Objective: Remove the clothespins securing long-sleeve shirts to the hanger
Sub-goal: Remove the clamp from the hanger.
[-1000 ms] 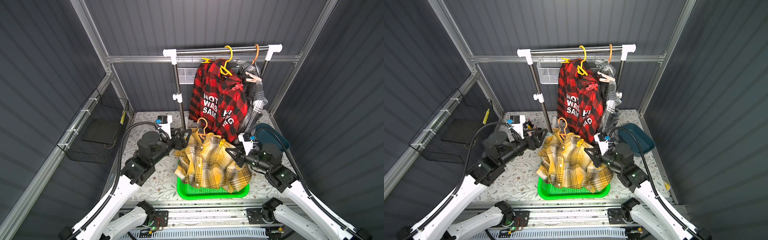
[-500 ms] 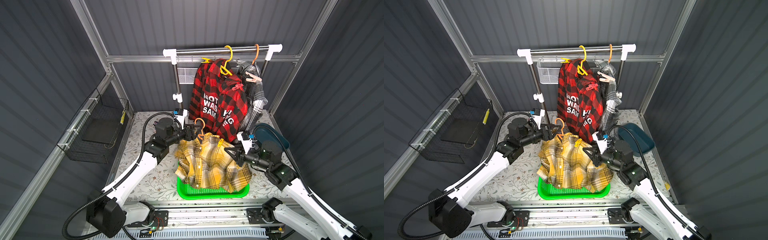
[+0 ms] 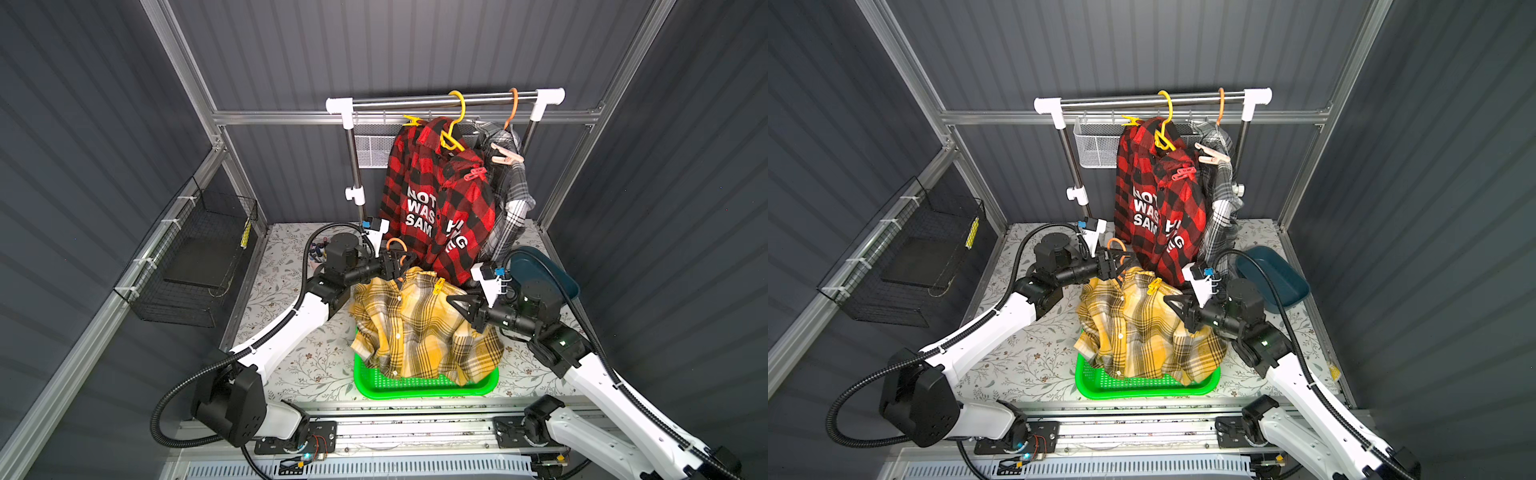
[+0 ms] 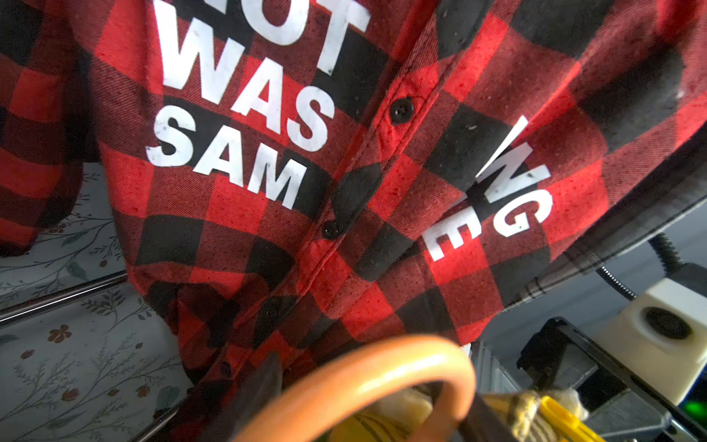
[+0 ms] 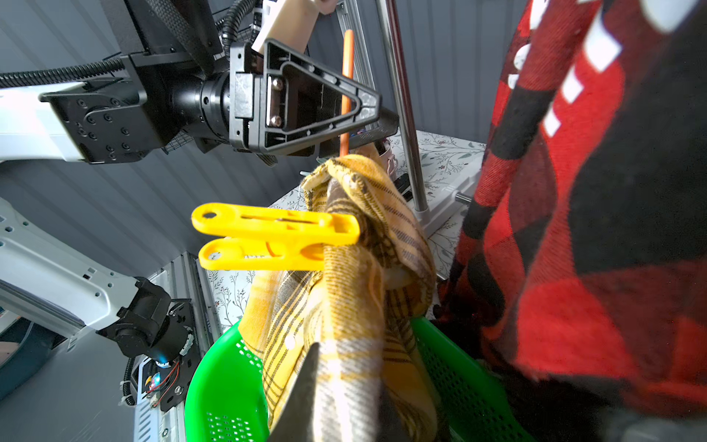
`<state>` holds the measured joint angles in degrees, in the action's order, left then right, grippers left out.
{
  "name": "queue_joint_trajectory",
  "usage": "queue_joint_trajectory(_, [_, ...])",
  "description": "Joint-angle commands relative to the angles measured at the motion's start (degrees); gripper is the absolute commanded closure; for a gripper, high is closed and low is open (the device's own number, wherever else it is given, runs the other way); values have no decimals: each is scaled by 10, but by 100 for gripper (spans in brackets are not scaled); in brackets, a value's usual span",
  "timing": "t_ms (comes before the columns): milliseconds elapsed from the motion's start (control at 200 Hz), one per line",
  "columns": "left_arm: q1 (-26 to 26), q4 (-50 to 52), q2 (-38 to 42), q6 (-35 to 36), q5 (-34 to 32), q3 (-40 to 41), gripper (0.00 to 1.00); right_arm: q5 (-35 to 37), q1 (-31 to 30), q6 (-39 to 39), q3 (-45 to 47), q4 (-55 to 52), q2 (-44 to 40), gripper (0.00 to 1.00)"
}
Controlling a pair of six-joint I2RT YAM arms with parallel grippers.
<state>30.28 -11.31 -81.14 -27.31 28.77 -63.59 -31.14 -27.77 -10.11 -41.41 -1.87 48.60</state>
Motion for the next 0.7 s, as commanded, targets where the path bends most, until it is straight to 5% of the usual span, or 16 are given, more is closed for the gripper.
queue_joint_trajectory(0, [-1, -30, -5, 16, 13, -18, 42, -20, 2, 1, -25, 11, 1, 100])
queue_joint_trajectory(190, [-2, -56, -13, 15, 17, -8, 58, -14, 2, 4, -33, -1, 8, 100])
queue_joint_trajectory(325, [-4, -68, -12, 16, 19, -3, 79, -14, 1, 4, -36, -8, 12, 95])
queue_joint_trajectory(435, [-7, -75, -10, 19, 18, 2, 83, -16, 1, 6, -37, -9, 15, 91])
queue_joint_trajectory(605, [-15, -78, -7, 32, 25, 7, 100, -10, 1, 14, -45, -26, 15, 66])
queue_joint_trajectory(695, [-22, -77, -2, 47, 27, 14, 100, 5, 1, 24, -49, -43, 7, 55])
